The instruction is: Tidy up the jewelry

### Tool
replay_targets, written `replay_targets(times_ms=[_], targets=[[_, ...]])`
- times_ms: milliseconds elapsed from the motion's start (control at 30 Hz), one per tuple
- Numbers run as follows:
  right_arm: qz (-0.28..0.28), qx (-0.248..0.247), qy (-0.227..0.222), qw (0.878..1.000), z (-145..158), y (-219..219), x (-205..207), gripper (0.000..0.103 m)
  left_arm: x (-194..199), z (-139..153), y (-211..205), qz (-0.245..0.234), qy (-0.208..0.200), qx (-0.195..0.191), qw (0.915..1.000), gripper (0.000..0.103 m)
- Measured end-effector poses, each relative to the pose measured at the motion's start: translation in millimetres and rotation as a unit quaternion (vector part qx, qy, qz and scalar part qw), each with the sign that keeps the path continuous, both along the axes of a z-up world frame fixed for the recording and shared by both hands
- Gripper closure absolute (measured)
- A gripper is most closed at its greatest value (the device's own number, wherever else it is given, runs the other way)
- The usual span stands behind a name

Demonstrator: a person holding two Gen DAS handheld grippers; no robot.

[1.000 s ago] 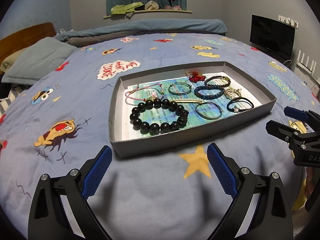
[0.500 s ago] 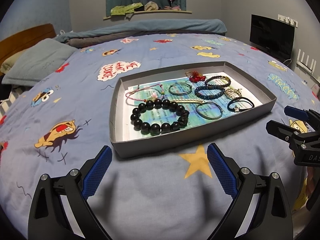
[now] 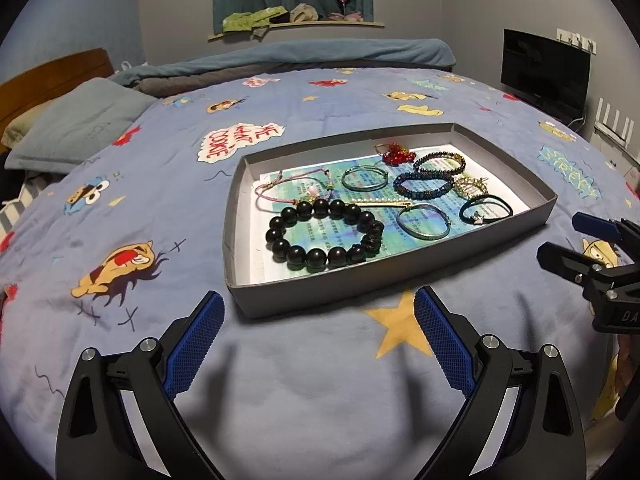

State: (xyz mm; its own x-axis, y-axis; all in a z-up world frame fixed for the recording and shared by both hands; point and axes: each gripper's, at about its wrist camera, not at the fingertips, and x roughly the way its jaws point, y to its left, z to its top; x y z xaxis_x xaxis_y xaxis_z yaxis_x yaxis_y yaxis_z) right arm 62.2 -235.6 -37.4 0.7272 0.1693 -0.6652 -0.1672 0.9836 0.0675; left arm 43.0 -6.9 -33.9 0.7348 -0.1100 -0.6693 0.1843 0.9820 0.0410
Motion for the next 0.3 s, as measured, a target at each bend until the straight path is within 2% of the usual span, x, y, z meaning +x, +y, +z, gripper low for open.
replay_targets(times_ms=[300], targets=[[0.002, 0.002, 0.001, 1.000, 0.6, -0.8, -1.0, 0.005, 7.0, -6.8, 2.0, 0.004, 0.029, 0.006, 0.9996, 0.008]])
